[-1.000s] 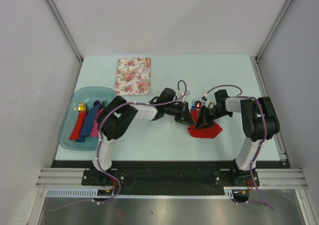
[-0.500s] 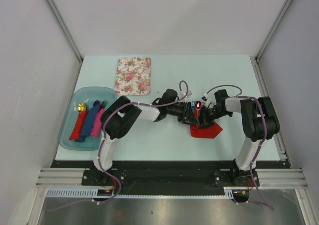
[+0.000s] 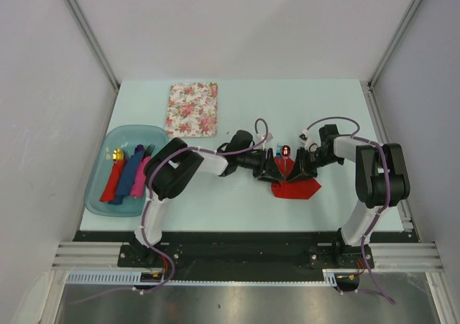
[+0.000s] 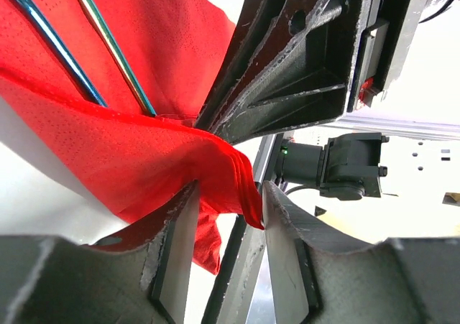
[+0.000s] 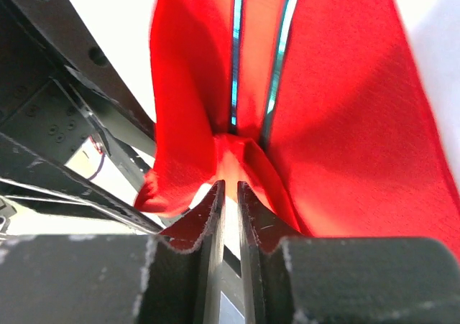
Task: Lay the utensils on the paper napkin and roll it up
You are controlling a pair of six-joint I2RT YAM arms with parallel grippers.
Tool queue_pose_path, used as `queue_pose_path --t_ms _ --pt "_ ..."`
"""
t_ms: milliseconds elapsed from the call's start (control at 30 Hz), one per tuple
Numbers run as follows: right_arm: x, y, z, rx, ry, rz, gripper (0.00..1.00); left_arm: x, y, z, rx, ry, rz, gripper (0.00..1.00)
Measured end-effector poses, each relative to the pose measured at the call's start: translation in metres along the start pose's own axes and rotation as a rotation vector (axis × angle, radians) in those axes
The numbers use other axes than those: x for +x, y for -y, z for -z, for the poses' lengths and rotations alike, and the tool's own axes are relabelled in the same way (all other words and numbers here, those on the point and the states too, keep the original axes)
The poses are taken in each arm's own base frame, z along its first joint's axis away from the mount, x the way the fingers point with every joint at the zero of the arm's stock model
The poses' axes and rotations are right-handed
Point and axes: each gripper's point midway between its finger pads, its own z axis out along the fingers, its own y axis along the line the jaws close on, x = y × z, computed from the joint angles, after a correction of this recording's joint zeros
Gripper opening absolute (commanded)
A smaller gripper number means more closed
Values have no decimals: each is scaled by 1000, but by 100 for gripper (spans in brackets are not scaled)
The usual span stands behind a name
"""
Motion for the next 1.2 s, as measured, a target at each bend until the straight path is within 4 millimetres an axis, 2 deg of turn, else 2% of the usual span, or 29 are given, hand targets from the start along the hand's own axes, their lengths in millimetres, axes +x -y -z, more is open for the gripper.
queue_pose_path --t_ms 133,233,333,367,467,633,867,1200 --pt "3 3 2 12 -11 1 16 1 -1 0 -4 -2 4 44" --pt "4 4 1 15 -14 4 15 1 -2 0 -10 -4 7 36" --pt "5 5 1 20 -17 11 14 3 -2 1 -17 -9 7 23" --pt "5 5 0 21 -18 12 13 3 -2 2 -20 -9 4 15" --pt "5 7 -1 27 -20 11 11 3 -2 2 -27 -15 8 8" --pt "9 16 -7 39 -41 -10 10 -4 6 -1 -15 -10 -11 7" --pt "9 17 -8 45 -45 -12 10 -15 24 -12 23 0 -49 7" --pt "9 19 -2 40 -38 -38 16 -2 -1 -29 -1 -32 -9 9"
